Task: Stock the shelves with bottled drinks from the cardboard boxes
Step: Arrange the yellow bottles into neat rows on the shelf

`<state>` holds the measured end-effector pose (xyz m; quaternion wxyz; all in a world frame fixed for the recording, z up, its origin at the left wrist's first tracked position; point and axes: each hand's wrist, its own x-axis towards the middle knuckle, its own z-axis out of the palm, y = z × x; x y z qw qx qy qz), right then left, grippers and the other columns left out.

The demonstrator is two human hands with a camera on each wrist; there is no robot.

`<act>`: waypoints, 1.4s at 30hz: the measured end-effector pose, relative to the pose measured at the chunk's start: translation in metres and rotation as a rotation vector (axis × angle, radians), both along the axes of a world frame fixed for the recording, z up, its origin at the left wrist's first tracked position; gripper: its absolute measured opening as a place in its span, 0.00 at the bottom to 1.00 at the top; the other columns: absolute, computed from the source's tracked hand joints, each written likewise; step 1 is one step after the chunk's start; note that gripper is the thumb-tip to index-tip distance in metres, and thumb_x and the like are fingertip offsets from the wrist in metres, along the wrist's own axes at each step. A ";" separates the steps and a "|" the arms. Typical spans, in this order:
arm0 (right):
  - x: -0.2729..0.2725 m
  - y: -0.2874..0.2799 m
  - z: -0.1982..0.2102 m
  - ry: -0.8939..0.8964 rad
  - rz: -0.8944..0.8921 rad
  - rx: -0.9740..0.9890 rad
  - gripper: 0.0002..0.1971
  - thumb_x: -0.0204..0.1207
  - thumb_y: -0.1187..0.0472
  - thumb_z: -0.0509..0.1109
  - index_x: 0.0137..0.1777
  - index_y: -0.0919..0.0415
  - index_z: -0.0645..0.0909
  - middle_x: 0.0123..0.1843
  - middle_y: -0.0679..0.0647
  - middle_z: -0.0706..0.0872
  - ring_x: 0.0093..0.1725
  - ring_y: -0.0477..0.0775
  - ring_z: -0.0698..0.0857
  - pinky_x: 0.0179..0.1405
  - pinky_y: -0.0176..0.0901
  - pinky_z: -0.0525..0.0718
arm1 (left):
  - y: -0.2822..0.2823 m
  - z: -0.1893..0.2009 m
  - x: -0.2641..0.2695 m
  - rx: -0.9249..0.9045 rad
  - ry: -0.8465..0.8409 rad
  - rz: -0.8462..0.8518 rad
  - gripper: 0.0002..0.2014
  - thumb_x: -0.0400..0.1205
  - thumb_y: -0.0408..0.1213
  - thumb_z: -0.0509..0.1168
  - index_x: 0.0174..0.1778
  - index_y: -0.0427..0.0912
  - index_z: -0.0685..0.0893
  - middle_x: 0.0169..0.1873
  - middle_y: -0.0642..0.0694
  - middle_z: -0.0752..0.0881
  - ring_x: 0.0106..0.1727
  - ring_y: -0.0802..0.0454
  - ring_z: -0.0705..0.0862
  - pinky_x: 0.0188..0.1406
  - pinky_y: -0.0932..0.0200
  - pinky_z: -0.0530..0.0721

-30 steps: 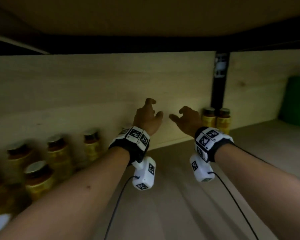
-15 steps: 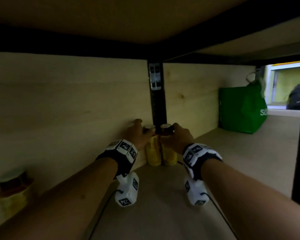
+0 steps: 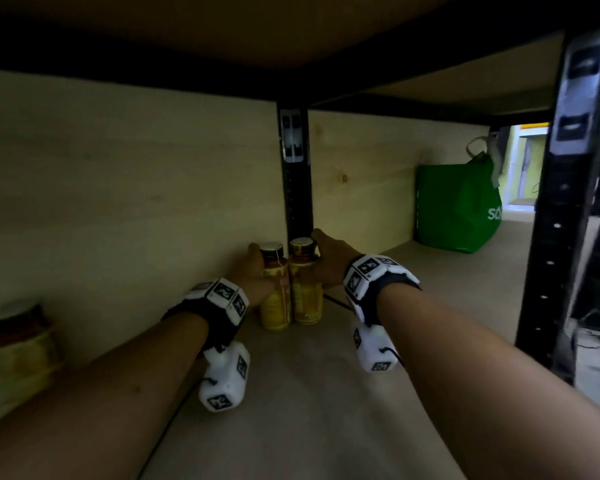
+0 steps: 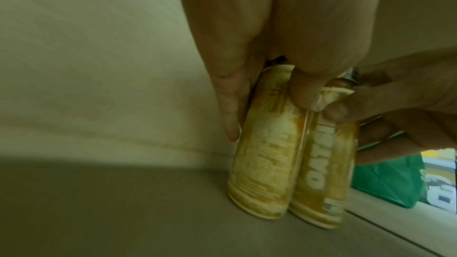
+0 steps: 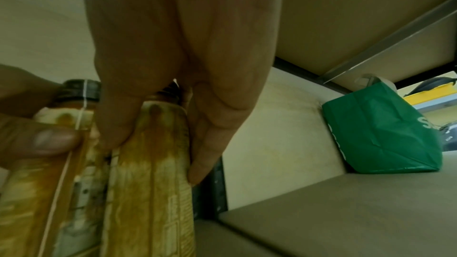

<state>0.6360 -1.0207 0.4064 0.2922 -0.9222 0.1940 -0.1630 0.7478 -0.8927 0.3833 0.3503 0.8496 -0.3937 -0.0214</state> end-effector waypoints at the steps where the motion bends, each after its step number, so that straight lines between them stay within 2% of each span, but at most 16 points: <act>1: -0.005 0.009 0.000 0.002 0.006 0.002 0.43 0.75 0.48 0.76 0.83 0.57 0.55 0.74 0.62 0.76 0.68 0.63 0.80 0.59 0.47 0.81 | 0.012 -0.001 -0.010 0.017 0.017 0.019 0.38 0.78 0.43 0.72 0.79 0.36 0.59 0.69 0.40 0.76 0.67 0.42 0.78 0.57 0.58 0.76; 3: -0.016 0.031 -0.003 -0.012 0.016 -0.006 0.43 0.75 0.48 0.76 0.83 0.57 0.56 0.74 0.61 0.76 0.69 0.62 0.80 0.59 0.45 0.80 | 0.039 -0.002 -0.028 0.040 0.009 0.054 0.33 0.78 0.46 0.71 0.76 0.39 0.66 0.67 0.41 0.78 0.66 0.43 0.79 0.54 0.61 0.75; 5: -0.025 0.055 -0.005 -0.014 0.015 -0.047 0.40 0.75 0.49 0.76 0.81 0.59 0.60 0.73 0.61 0.77 0.69 0.62 0.79 0.54 0.41 0.76 | 0.067 -0.002 -0.043 0.061 -0.002 0.087 0.30 0.77 0.47 0.72 0.72 0.41 0.71 0.66 0.42 0.80 0.64 0.44 0.81 0.52 0.63 0.74; 9: -0.033 0.097 -0.009 0.034 0.054 -0.025 0.41 0.72 0.50 0.78 0.80 0.58 0.61 0.71 0.62 0.78 0.67 0.61 0.80 0.55 0.44 0.79 | 0.126 0.002 -0.071 0.077 0.008 0.138 0.26 0.76 0.48 0.73 0.68 0.43 0.77 0.65 0.44 0.82 0.64 0.46 0.81 0.52 0.65 0.74; 13: -0.039 0.136 -0.013 0.078 0.107 -0.006 0.45 0.68 0.46 0.80 0.80 0.56 0.60 0.69 0.60 0.80 0.63 0.61 0.82 0.50 0.43 0.78 | 0.180 0.002 -0.095 0.077 0.001 0.223 0.24 0.75 0.49 0.74 0.64 0.44 0.81 0.61 0.44 0.85 0.61 0.45 0.83 0.52 0.63 0.76; 17: -0.047 0.183 -0.016 0.091 0.147 0.014 0.48 0.64 0.43 0.81 0.80 0.53 0.59 0.71 0.58 0.79 0.66 0.60 0.80 0.60 0.48 0.81 | 0.228 -0.001 -0.121 0.063 0.021 0.360 0.29 0.74 0.52 0.73 0.66 0.41 0.77 0.61 0.42 0.83 0.60 0.43 0.83 0.54 0.57 0.82; 21: -0.057 0.228 -0.017 0.094 0.181 0.038 0.47 0.65 0.47 0.82 0.79 0.56 0.60 0.70 0.60 0.79 0.65 0.60 0.80 0.53 0.44 0.78 | 0.270 0.002 -0.142 0.060 0.029 0.415 0.23 0.78 0.47 0.71 0.64 0.37 0.77 0.61 0.40 0.82 0.61 0.42 0.82 0.48 0.60 0.76; 25: -0.064 0.265 -0.016 0.104 0.202 0.056 0.50 0.60 0.44 0.83 0.78 0.55 0.60 0.69 0.60 0.81 0.65 0.61 0.82 0.59 0.52 0.84 | 0.304 0.005 -0.154 0.076 0.056 0.459 0.23 0.79 0.46 0.70 0.66 0.37 0.75 0.64 0.39 0.80 0.64 0.41 0.81 0.54 0.56 0.78; 27: -0.063 0.282 -0.016 0.104 0.221 0.051 0.49 0.61 0.45 0.84 0.78 0.54 0.61 0.69 0.59 0.81 0.64 0.61 0.82 0.62 0.55 0.84 | 0.320 0.004 -0.153 0.089 0.065 0.495 0.23 0.79 0.45 0.71 0.65 0.37 0.76 0.63 0.39 0.81 0.63 0.40 0.81 0.52 0.56 0.78; 29: -0.057 0.300 -0.015 0.093 0.254 0.055 0.45 0.63 0.48 0.83 0.76 0.54 0.62 0.68 0.58 0.81 0.63 0.61 0.83 0.62 0.57 0.84 | 0.335 0.003 -0.147 0.087 0.079 0.570 0.25 0.78 0.45 0.72 0.66 0.38 0.75 0.64 0.39 0.81 0.64 0.41 0.81 0.54 0.55 0.79; 32: -0.045 0.329 -0.014 0.070 0.286 0.045 0.38 0.69 0.52 0.80 0.75 0.57 0.65 0.67 0.58 0.81 0.64 0.62 0.82 0.59 0.49 0.83 | 0.351 -0.002 -0.136 0.156 0.063 0.667 0.24 0.80 0.47 0.69 0.68 0.39 0.74 0.65 0.39 0.81 0.65 0.41 0.81 0.58 0.54 0.79; 35: -0.026 0.343 -0.007 0.037 0.327 -0.023 0.39 0.72 0.49 0.77 0.78 0.57 0.63 0.70 0.58 0.79 0.66 0.63 0.81 0.54 0.44 0.77 | 0.351 -0.006 -0.133 0.153 0.022 0.745 0.23 0.81 0.47 0.68 0.67 0.38 0.74 0.63 0.38 0.82 0.63 0.40 0.82 0.57 0.51 0.80; 38: -0.015 0.341 -0.006 0.058 0.329 -0.053 0.41 0.71 0.44 0.76 0.79 0.56 0.62 0.71 0.58 0.79 0.66 0.63 0.81 0.55 0.43 0.76 | 0.345 -0.008 -0.136 0.130 0.026 0.799 0.26 0.81 0.46 0.68 0.70 0.36 0.71 0.63 0.37 0.82 0.63 0.38 0.82 0.55 0.50 0.81; 42: -0.023 0.334 -0.010 0.046 0.341 -0.008 0.37 0.73 0.50 0.76 0.77 0.57 0.63 0.70 0.58 0.79 0.67 0.62 0.80 0.53 0.42 0.74 | 0.343 -0.008 -0.135 0.107 0.042 0.830 0.26 0.80 0.46 0.68 0.68 0.36 0.71 0.63 0.38 0.82 0.63 0.37 0.82 0.54 0.50 0.81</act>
